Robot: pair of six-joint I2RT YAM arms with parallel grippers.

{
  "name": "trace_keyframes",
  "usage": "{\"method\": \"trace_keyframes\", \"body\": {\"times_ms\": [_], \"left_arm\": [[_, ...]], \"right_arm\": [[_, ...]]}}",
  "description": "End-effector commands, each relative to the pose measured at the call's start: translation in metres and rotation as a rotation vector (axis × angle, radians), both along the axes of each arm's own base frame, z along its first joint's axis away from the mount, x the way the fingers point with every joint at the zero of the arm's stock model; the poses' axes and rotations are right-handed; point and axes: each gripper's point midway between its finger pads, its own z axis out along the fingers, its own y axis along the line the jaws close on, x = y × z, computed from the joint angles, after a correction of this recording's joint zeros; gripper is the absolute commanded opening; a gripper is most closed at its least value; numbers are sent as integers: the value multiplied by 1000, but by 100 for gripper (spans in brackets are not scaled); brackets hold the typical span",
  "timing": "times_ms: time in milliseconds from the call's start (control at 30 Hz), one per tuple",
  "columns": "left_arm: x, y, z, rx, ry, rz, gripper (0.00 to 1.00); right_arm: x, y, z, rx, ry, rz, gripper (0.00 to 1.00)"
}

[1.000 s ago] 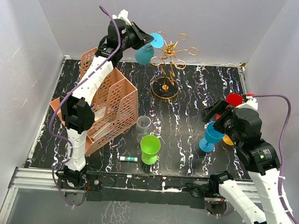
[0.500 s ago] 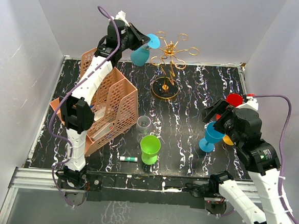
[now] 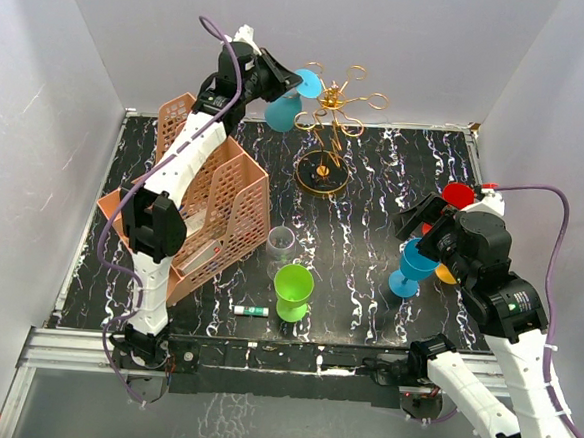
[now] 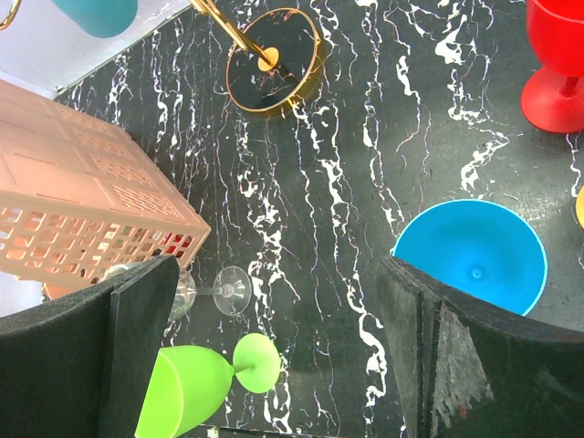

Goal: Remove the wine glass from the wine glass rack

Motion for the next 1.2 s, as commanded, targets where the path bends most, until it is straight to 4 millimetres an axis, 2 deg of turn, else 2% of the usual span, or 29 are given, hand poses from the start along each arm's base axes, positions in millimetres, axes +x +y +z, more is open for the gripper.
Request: {"method": "trace_keyframes", "body": {"times_ms": [0,233,400,600,767,867,933,1033,1067,1167], "left_arm": [[-9,-8,40,-47,-86,-29,0],[6,-7,38,-36,-95,-4,0],[24,11,41,-70,-107,49,0],[37,48,60,-83,-148,96,0],[41,106,90,-73,-206,166,0],[32,132,115,-64,-258,181,0],[21,143,133,-59,-293,175,0],[-4,147,162,-58,-358,141,0],[-18,147,179,-62,-393,126,0],[-53,141,210,-89,-468,60,0]], "right_arm": [[6,-1,16,14,-54,-18,98],[6,-2,17,8,-58,-19,98],[4,-4,18,4,-61,-28,98],[3,-6,18,-1,-60,-33,98],[2,-5,19,3,-63,-26,98],[3,-4,19,6,-61,-22,98],[3,-3,18,7,-57,-18,98],[3,0,19,17,-55,-6,98],[3,2,20,21,-58,-1,98],[4,6,21,35,-64,16,98]]}}
